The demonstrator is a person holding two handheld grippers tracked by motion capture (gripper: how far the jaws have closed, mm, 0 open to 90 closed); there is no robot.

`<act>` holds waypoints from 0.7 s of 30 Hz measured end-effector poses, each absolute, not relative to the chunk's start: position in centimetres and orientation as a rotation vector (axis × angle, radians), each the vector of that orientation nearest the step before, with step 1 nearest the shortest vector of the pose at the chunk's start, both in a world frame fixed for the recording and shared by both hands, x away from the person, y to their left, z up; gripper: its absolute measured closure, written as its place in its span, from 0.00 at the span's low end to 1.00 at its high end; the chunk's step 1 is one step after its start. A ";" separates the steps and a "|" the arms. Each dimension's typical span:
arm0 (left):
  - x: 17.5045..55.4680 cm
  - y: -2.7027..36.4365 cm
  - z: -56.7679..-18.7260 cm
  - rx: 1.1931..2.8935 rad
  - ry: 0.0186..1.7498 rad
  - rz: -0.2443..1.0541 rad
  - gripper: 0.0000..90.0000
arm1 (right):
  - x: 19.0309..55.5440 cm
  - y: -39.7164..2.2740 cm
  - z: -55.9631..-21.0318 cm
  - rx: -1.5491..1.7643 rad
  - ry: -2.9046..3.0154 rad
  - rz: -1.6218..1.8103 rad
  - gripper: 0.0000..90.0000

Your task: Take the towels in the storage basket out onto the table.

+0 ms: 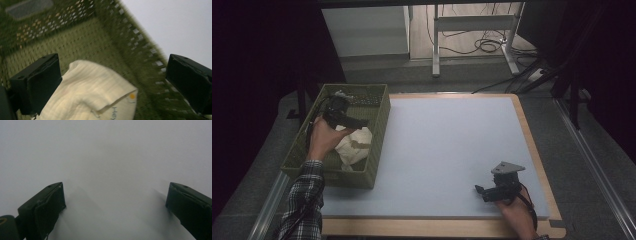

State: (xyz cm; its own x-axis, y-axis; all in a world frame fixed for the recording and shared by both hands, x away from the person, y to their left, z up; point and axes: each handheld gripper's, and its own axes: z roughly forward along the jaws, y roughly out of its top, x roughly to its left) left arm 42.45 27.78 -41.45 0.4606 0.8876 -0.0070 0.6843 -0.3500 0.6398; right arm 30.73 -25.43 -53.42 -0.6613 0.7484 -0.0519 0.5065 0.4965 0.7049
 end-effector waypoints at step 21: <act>47.0 29.9 -49.0 2.330 1.633 0.256 0.01 | 30.7 -25.4 -53.4 1.049 2.392 0.958 0.02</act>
